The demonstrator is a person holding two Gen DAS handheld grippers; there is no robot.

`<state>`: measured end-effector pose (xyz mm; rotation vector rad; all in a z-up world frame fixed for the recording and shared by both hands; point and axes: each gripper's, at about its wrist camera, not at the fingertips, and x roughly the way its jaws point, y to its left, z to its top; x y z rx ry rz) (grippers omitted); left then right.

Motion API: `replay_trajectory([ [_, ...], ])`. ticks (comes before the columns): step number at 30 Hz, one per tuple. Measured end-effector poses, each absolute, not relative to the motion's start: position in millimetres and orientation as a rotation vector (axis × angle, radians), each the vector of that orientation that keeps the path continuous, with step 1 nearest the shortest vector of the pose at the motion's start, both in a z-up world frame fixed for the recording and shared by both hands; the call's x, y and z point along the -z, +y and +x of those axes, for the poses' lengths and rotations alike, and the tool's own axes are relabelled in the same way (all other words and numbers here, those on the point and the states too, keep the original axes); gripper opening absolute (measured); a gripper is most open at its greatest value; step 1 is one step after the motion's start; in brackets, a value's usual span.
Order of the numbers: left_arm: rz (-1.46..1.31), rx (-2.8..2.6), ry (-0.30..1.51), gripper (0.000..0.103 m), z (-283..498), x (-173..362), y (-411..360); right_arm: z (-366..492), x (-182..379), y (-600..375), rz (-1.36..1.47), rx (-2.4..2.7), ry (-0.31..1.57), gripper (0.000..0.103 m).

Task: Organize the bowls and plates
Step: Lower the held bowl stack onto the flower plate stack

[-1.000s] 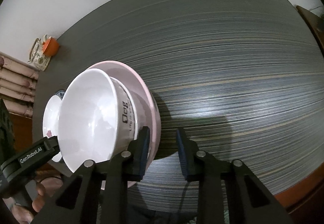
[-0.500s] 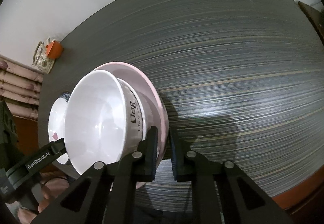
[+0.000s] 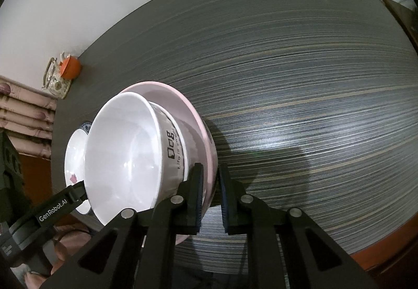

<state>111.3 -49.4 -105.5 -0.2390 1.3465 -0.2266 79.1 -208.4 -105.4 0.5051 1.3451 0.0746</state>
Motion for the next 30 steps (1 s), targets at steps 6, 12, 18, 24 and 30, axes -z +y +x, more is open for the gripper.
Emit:
replay_trajectory([
  [6,-0.224,0.228,1.332,0.006,109,102,-48,77,104,-208,0.496,-0.071,1.337,0.014],
  [12,-0.216,0.225,1.322,0.006,107,98,-47,76,102,-206,0.498,-0.073,1.332,0.014],
  [18,-0.214,0.225,1.305,0.006,106,96,-52,73,99,-207,0.503,-0.074,1.318,0.014],
  [24,-0.212,0.229,1.288,0.006,104,88,-51,71,92,-208,0.499,-0.076,1.299,0.014],
  [30,-0.208,0.229,1.274,0.006,99,83,-50,67,85,-211,0.498,-0.083,1.281,0.014],
])
